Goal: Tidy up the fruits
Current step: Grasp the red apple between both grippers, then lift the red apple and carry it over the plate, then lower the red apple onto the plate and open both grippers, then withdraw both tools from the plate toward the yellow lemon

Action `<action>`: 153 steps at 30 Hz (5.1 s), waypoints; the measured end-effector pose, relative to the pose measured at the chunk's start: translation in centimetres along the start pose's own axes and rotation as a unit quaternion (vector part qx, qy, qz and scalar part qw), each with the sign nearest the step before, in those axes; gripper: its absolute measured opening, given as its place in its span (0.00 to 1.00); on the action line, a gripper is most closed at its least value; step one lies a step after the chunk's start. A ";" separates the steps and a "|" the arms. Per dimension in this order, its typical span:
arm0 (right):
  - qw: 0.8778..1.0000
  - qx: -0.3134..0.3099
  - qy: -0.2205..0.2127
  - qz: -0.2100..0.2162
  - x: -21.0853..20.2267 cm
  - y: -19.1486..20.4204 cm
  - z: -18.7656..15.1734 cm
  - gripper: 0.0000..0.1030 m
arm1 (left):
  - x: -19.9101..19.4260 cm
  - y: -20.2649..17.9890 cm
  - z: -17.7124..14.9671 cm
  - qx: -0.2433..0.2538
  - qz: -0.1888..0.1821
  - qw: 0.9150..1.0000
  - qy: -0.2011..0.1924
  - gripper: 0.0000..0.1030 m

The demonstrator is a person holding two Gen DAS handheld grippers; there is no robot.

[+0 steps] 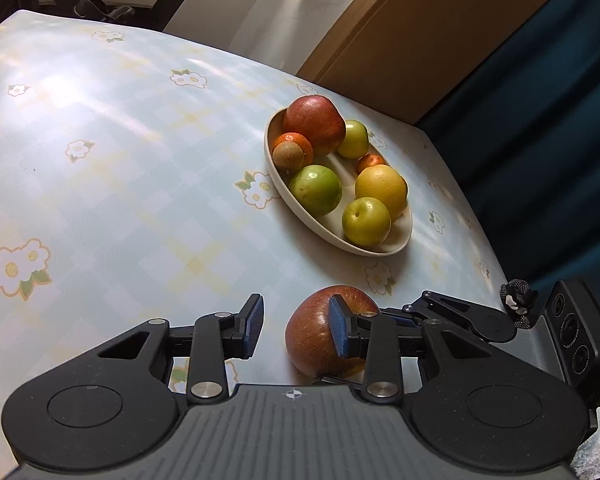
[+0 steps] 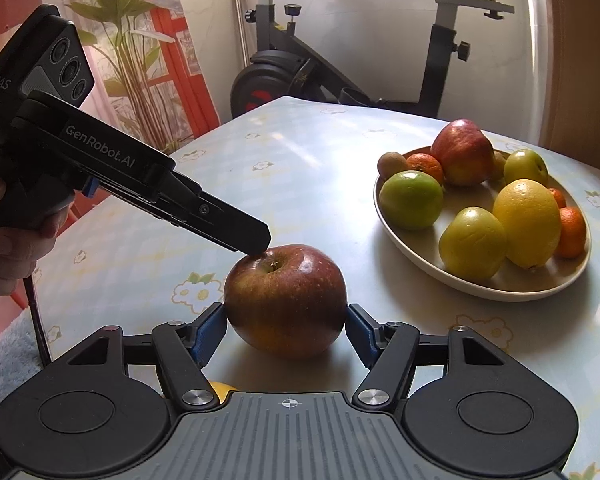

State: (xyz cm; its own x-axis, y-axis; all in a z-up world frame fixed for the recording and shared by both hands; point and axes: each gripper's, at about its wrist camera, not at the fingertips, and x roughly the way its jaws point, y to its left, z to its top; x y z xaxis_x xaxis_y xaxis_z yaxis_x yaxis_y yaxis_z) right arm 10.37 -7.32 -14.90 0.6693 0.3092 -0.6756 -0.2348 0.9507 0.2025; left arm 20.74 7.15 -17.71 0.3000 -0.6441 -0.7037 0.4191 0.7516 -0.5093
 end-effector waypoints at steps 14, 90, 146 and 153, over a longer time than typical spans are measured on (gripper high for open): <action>1.000 0.003 -0.018 -0.018 -0.5 -1.4 -0.7 0.60 | 2.5 -1.5 0.2 -0.009 -0.026 0.999 0.026 0.37; 0.995 -0.013 -0.056 -0.087 1.3 -14.9 8.6 0.60 | 10.2 -8.3 14.3 0.043 0.022 0.999 -0.020 0.36; 0.982 0.093 -0.129 -0.106 -5.8 -5.5 1.2 0.62 | -5.7 -4.5 3.6 0.108 0.207 0.964 -0.124 0.38; 0.985 0.075 -0.108 -0.108 -5.5 -3.5 -0.3 0.62 | -5.8 -4.9 1.8 0.114 0.215 0.962 -0.126 0.38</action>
State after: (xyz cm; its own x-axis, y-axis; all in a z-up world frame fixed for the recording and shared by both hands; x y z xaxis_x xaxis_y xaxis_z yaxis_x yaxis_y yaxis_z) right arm 7.34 -12.38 -12.11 0.8301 0.0824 -0.5515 0.0252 0.9825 0.1847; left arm 18.53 6.97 -10.21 0.6738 -0.3170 -0.6675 0.3788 0.9238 -0.0563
